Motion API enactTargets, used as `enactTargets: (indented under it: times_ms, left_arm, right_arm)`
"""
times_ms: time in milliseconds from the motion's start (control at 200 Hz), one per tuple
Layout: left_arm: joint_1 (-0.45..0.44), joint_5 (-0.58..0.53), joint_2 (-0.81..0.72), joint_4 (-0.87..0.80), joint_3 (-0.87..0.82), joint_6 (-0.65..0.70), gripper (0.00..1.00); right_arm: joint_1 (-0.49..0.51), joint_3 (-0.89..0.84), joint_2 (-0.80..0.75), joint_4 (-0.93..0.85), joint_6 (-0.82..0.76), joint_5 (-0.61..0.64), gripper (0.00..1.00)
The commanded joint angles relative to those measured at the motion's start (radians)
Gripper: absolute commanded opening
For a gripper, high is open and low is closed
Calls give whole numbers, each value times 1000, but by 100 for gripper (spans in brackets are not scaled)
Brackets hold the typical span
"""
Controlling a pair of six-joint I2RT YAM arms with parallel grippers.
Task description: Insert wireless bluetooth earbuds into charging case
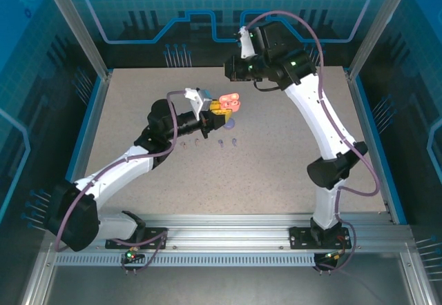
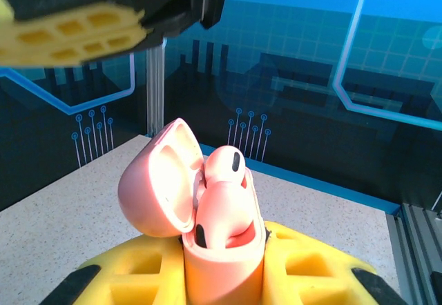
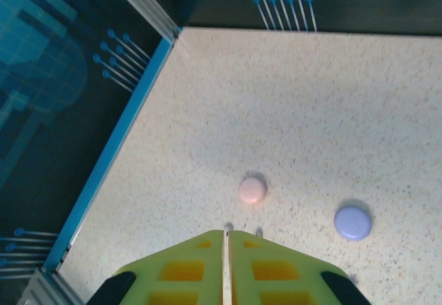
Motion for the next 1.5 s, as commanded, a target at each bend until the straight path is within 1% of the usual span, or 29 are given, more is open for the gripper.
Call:
enactTargets:
  times_ms: [0, 95, 205, 475, 585, 650, 705, 765, 825, 880, 920, 1001, 1066, 1111, 1156, 1216, 1256, 1376, 1496]
  left_arm:
    - [-7, 20, 9, 12, 44, 27, 0]
    - [-7, 13, 14, 9, 50, 32, 0]
    - [-8, 3, 23, 10, 59, 33, 0]
    - [-7, -14, 49, 16, 82, 23, 0]
    - [-7, -19, 54, 20, 86, 21, 0]
    - [-7, -16, 55, 20, 86, 17, 0]
    - [-6, -15, 60, 19, 86, 13, 0]
    - [-8, -11, 67, 10, 86, 10, 0]
    - [-7, -11, 86, 6, 86, -7, 0]
    - [-10, -3, 115, 19, 87, -45, 0]
    - [-18, 0, 141, 36, 90, -78, 0]
    - [-47, -3, 218, 63, 107, -140, 0]
    - [-82, -30, 290, 74, 134, -178, 0]
    - [-103, -38, 345, 83, 161, -210, 0]
    - [-123, -51, 403, 81, 198, -247, 0]
    - [-145, -51, 485, 72, 256, -303, 0]
    - [-160, -66, 543, 55, 297, -335, 0]
    - [-194, -73, 706, -1, 455, -433, 0]
    - [-226, -87, 872, -164, 668, -496, 0]
  right_arm:
    - [0, 51, 26, -138, -19, -64, 10]
    - [19, 21, 21, -154, -37, -59, 9]
    - [40, -52, -22, -149, -48, -54, 7]
    - [100, -285, -189, -86, -46, -9, 6]
    - [109, -388, -252, -48, -25, 5, 6]
    - [109, -440, -289, -13, -5, 38, 6]
    - [98, -475, -323, 16, 18, 90, 8]
    - [68, -515, -370, 48, 55, 144, 11]
    - [13, -587, -436, 94, 102, 191, 18]
    - [-50, -665, -493, 137, 136, 189, 25]
    - [-94, -723, -531, 158, 160, 195, 35]
    - [-170, -845, -596, 190, 186, 188, 38]
    - [-220, -946, -641, 210, 209, 189, 54]
    - [-253, -1009, -669, 224, 223, 178, 61]
    - [-280, -1066, -694, 234, 234, 191, 68]
    - [-319, -1129, -723, 237, 247, 205, 75]
    - [-343, -1170, -742, 245, 252, 212, 81]
    - [-412, -1254, -775, 266, 254, 199, 87]
    - [-451, -1291, -783, 270, 245, 212, 91]
